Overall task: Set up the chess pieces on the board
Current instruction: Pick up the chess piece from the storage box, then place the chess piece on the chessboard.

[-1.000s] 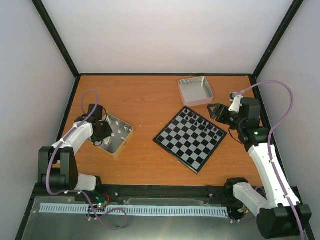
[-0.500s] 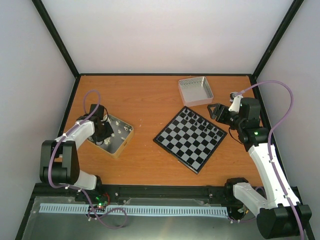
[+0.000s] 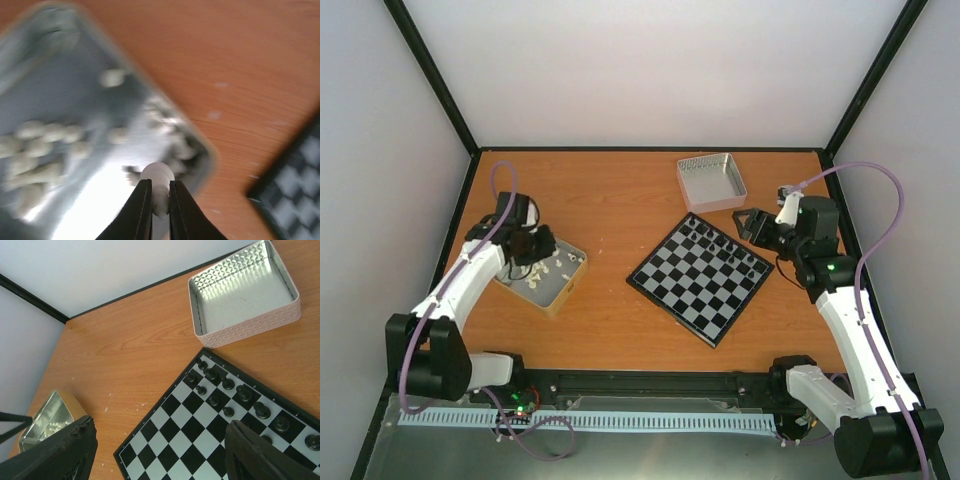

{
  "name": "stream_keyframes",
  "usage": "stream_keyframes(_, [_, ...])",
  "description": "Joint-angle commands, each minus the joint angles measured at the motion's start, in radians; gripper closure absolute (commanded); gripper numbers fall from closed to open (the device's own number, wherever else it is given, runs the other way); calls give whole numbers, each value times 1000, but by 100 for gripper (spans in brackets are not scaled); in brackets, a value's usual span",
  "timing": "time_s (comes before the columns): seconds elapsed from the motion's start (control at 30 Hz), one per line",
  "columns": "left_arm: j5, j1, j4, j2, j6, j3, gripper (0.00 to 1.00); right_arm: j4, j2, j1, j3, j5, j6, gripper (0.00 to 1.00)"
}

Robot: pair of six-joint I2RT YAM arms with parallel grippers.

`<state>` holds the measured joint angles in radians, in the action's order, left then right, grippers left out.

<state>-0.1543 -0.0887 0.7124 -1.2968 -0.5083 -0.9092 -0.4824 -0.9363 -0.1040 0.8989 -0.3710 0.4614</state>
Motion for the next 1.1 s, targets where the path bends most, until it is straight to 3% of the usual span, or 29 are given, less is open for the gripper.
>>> stream_keyframes(0.0, [-225, -116, -3, 44, 24, -97, 99, -16, 16, -14, -33, -31, 22, 30])
stream_keyframes(0.23, [-230, -366, -125, 20, -34, -140, 99, -40, 88, -19, -94, -38, 45, 31])
stream_keyframes(0.57, [161, -682, 40, -297, -73, -342, 99, -24, 124, -22, -176, -8, 110, 35])
stream_keyframes(0.67, [227, -721, 85, -372, -86, -393, 99, -2, 126, -22, -176, -14, 106, 34])
stream_keyframes(1.07, [220, -740, 104, -541, -63, -481, 99, 31, 80, -22, -161, -23, 75, 31])
